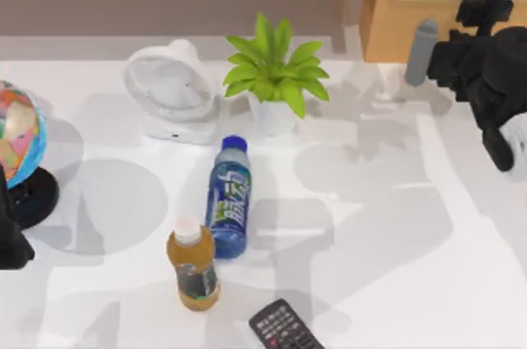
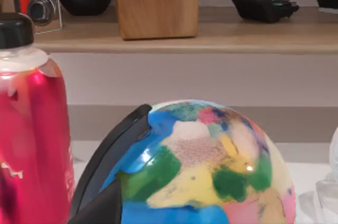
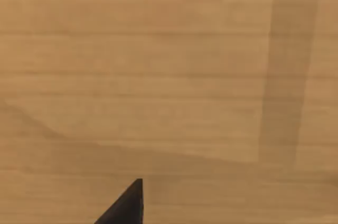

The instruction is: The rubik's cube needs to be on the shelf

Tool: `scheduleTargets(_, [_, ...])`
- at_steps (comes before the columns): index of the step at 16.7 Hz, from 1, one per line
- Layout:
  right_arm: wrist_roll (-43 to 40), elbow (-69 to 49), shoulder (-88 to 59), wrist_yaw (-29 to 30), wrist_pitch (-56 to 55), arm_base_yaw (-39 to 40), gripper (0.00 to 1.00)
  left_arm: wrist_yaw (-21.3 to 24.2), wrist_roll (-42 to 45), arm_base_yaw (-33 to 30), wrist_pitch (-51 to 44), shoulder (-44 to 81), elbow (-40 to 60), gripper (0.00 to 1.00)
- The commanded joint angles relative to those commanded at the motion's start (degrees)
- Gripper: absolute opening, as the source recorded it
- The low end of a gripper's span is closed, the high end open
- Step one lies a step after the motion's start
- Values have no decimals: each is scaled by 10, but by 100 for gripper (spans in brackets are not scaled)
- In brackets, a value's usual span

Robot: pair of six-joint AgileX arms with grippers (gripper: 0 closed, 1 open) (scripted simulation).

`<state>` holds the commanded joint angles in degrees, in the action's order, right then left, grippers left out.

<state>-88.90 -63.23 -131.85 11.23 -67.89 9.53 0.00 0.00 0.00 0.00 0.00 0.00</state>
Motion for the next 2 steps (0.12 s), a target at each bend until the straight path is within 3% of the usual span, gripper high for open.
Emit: scheduleTargets(2, [0,0,0,0,0,0,100,0,0,0,0,0,0,100])
